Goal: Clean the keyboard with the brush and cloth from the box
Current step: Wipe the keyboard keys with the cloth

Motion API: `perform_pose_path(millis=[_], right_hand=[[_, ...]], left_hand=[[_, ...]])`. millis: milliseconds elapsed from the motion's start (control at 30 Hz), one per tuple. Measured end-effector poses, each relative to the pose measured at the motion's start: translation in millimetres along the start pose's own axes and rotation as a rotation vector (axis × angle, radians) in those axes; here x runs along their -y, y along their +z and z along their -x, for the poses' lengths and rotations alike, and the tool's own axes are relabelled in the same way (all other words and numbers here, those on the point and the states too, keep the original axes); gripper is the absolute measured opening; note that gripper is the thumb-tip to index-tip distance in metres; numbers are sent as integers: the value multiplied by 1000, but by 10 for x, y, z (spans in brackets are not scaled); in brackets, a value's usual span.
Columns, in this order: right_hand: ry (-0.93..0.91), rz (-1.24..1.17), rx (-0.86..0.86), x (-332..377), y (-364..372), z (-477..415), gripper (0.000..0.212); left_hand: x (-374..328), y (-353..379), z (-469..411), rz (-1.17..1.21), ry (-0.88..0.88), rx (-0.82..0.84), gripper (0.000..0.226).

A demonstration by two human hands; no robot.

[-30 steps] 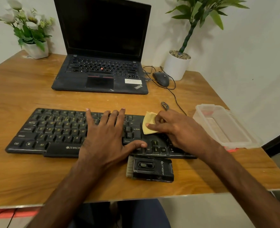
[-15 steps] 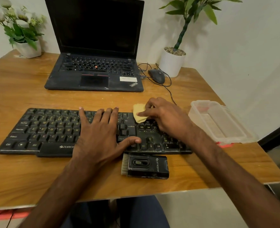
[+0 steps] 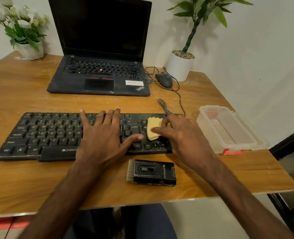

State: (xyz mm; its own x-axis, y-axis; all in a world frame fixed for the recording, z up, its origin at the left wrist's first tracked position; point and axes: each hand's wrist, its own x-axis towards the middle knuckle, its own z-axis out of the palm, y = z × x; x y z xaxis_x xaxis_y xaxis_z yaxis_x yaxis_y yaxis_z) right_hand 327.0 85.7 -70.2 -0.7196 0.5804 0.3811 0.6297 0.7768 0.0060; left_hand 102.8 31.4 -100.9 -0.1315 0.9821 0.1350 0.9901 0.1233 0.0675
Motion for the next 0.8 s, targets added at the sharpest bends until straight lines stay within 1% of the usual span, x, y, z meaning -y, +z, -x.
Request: perform_pose_path(millis=[67,167,267,333,433,533,633,733,800], right_hand=[[-32,17,13,46,64,-75,38],[-102,12,61,85,104,-145,48],[-158,6,86,54,44,-94,50],[-224,54,80,3,13,-20,53],[-311,122,74,-65,27,18,63],[-307,91,45,-29,92,-106,54],[-269,98,39,-59,108,-176,51],[-245,47,-35,-134,78,-63,38],[-302,17,-57,-116,51,16,36]], left_hand=[[2,3,0,0,5,-4,128],[24,9,-11,11,13,-5,127],[35,12,-9,24,19,-12,125],[34,8,-2,25,19,-14,125],[20,8,2,14,22,-9,126],[17,12,3,-12,36,-11,125],[30,14,8,8,34,-18,124],[28,11,11,35,30,-27,123],[26,7,5,34,34,-28,124]])
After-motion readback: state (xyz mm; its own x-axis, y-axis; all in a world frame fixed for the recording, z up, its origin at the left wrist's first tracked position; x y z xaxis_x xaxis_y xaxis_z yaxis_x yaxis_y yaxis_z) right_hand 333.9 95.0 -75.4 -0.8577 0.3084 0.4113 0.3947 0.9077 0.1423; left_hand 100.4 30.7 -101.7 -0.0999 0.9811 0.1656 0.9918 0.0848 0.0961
